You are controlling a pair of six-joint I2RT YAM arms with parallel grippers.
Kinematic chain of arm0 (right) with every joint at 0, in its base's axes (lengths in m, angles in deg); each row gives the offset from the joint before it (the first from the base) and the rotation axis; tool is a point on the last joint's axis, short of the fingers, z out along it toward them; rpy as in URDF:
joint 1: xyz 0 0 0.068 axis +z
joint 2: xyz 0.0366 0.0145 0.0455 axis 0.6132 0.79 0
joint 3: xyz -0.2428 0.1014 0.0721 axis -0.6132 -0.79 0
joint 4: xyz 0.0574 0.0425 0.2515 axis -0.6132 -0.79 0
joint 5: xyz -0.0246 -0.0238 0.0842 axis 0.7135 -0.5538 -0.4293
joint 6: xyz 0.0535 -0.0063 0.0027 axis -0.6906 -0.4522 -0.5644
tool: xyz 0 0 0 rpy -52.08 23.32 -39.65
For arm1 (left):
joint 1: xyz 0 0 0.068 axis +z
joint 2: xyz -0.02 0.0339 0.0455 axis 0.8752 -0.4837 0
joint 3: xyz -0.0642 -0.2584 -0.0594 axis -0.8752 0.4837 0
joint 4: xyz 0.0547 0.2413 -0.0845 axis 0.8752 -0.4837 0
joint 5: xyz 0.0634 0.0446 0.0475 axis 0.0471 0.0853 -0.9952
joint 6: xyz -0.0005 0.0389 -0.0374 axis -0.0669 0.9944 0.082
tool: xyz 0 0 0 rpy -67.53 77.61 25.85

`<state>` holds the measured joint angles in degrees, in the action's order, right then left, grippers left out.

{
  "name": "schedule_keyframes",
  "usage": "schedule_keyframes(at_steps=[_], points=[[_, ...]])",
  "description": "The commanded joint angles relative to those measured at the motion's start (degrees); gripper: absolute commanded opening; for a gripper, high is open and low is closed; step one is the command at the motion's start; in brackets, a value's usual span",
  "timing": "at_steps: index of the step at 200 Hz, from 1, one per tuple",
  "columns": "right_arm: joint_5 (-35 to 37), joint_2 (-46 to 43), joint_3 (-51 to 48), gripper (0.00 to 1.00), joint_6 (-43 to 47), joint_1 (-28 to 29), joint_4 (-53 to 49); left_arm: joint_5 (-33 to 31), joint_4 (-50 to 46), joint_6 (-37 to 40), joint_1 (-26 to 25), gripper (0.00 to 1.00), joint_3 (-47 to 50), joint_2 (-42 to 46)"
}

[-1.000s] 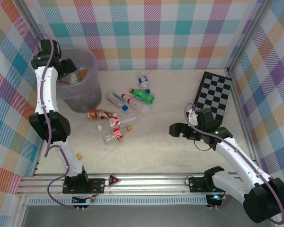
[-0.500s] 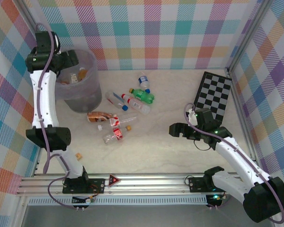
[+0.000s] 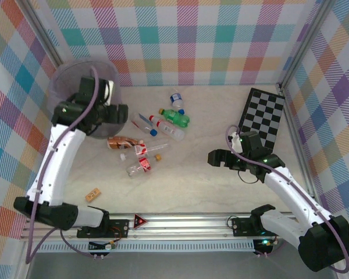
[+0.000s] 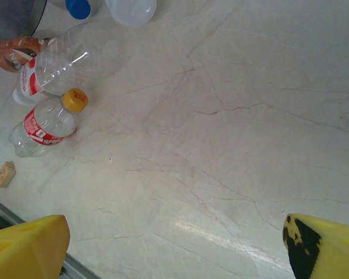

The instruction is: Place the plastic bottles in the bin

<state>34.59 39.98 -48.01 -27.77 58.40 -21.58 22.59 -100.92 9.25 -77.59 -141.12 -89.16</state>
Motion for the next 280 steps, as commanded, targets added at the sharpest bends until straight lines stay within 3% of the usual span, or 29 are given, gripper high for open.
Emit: schedule_keyframes(at_steps=[1, 19, 55, 110, 210, 239, 280], points=[[5.3, 0.7, 2.1, 0.94, -2.3, -0.4, -1.2, 8.4, 7.1, -3.7, -1.4, 0.91, 11.7, 6.1], [10.2, 1.1, 1.4, 0.95, -6.0, -0.5, -0.7, 12.2, 11.2, -6.7, -3.8, 0.89, 20.5, 9.3], [14.5, -0.7, -2.3, 0.95, -12.4, -0.7, 3.2, 6.8, 13.6, -9.5, -12.2, 0.90, 31.5, 9.5], [13.4, 2.5, -1.5, 0.95, -13.0, -1.0, 2.6, 1.6, 23.4, -12.0, -17.8, 0.92, 43.0, 4.1], [8.8, 6.8, -1.2, 0.96, -11.9, -1.2, 4.1, -1.2, 26.0, -11.4, -21.9, 0.85, 43.7, -7.1], [7.5, 7.9, -0.7, 0.96, -11.5, -1.3, 4.4, -2.0, 25.4, -14.3, -22.1, 0.78, 43.6, -9.2], [7.1, 7.8, -1.1, 0.96, -11.0, -1.3, 4.1, -4.0, 25.2, -16.4, -23.7, 0.60, 42.6, -10.7]])
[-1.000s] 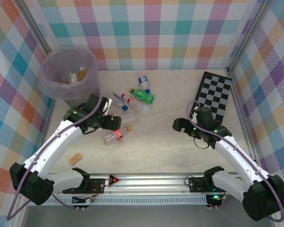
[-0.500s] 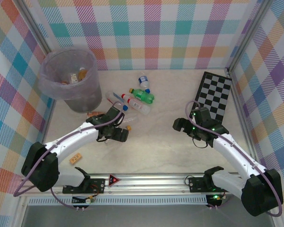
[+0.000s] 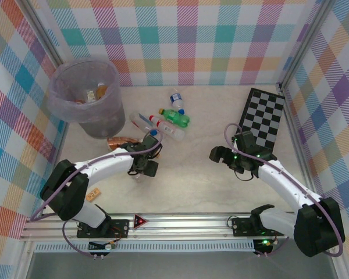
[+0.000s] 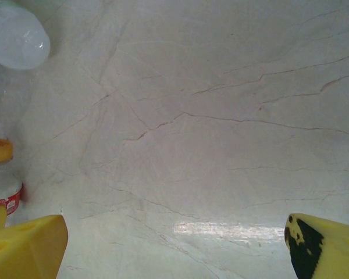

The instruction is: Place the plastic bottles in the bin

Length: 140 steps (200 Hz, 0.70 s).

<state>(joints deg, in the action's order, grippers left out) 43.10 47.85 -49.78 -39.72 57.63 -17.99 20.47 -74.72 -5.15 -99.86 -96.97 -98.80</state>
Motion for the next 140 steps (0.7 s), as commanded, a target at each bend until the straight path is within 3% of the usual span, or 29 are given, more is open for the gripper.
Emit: schedule_keyframes(at_steps=[1, 64, 140], points=[[-1.3, -0.1, 0.7, 0.96, 1.0, -0.5, 0.5, -1.9, -1.0, -2.0, -1.4, 0.60, -1.5, -1.0], [-2.1, -0.3, 1.4, 0.96, 0.9, -0.7, -0.2, -0.2, -7.6, -2.5, -3.5, 0.51, -8.6, -2.2], [-2.5, -0.2, 1.6, 0.96, 0.9, -0.8, -0.3, 0.4, -13.1, -2.6, -3.4, 0.46, -21.2, 6.5]])
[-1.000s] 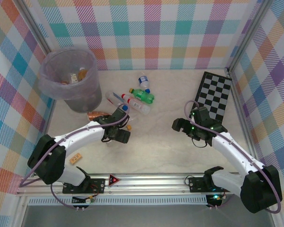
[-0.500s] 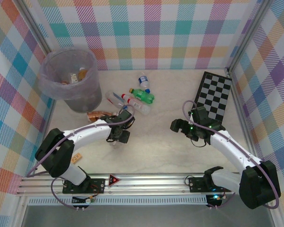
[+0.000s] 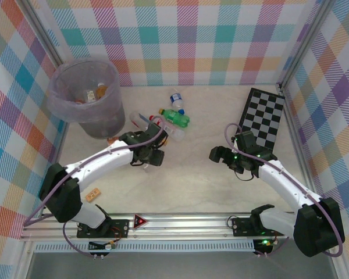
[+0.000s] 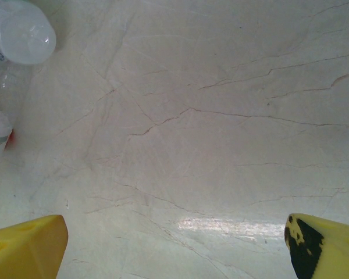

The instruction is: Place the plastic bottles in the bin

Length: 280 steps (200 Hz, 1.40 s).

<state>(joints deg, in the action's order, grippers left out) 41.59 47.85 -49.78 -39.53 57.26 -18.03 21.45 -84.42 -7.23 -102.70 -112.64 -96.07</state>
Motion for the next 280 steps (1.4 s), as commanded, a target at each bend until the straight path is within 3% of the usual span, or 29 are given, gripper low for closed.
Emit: schedule_keyframes(at_steps=[1, 31, 82, 140, 187, 226, 252, 280], points=[[-1.0, -0.2, 1.7, 0.96, 0.8, -0.4, -0.3, -0.7, -3.5, -0.5, -0.6, 0.46, -5.7, 3.8], [-1.2, -0.5, 1.6, 0.96, 0.5, -0.4, -0.6, -0.5, -6.9, -0.9, 1.6, 0.42, -14.5, 3.7], [-1.0, -3.7, 2.8, 0.96, 1.2, -0.4, -3.6, 5.4, -12.5, -0.7, 14.1, 0.28, -32.1, -0.6], [-0.6, -7.1, 1.4, 0.96, 0.3, -0.4, -3.6, 23.6, -8.5, -5.9, 33.5, 0.03, -45.9, -6.7], [-0.9, -9.5, 0.3, 0.96, 0.3, -0.4, -4.6, 36.8, 2.8, -18.2, 44.6, 0.00, -49.4, -10.3], [-0.1, -11.5, -0.7, 0.96, 0.2, -0.4, -5.2, 36.0, 7.5, -25.5, 50.5, 0.00, -50.1, -13.0], [-1.0, -12.4, -1.0, 0.96, 1.3, -0.4, -5.9, 34.6, 4.5, -30.4, 53.2, 0.00, -54.0, -18.1], [0.1, -13.3, -0.7, 0.96, 2.3, -0.5, -7.6, 32.4, -1.6, -29.0, 53.5, 0.01, -60.5, -23.6]])
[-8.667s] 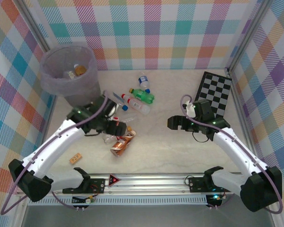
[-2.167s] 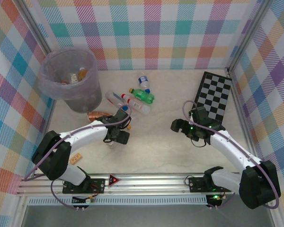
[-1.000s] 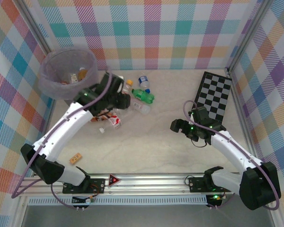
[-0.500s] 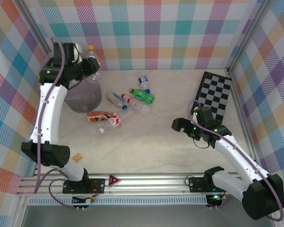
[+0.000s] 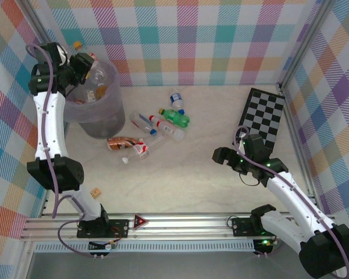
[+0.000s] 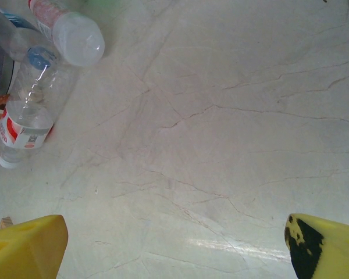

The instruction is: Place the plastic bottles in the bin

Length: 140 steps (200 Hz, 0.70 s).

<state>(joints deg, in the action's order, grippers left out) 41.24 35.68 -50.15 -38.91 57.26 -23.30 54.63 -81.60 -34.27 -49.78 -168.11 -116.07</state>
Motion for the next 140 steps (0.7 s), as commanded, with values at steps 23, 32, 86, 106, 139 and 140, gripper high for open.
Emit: schedule_keyframes(at_steps=[23, 32, 86, 106, 139, 140], points=[[0.3, -1.1, -0.5, 0.96, 1.7, -0.4, -2.4, -1.1, -5.9, 0.4, 0.5, 0.03, -5.0, -5.8], [0.3, -1.2, -0.5, 0.96, 1.6, -0.4, -2.4, -1.2, -6.5, 1.3, 0.6, 0.04, -4.7, -6.4], [-0.2, -1.4, -1.2, 0.96, 1.5, -0.5, -2.3, 0.3, -3.0, 2.8, 0.5, 0.22, 2.5, -6.4], [0.1, -2.9, -1.5, 0.96, 1.3, -0.4, -3.4, 0.1, -2.6, 4.2, 0.6, 0.40, 4.0, -6.2], [1.2, -4.5, -1.5, 0.96, 1.5, -0.5, -5.5, -0.6, -2.6, 7.5, 0.6, 0.72, 4.8, -5.4], [1.2, -4.5, -1.5, 0.96, 1.5, -0.5, -5.5, -0.6, -2.7, 7.7, 0.6, 0.72, 4.8, -5.4]])
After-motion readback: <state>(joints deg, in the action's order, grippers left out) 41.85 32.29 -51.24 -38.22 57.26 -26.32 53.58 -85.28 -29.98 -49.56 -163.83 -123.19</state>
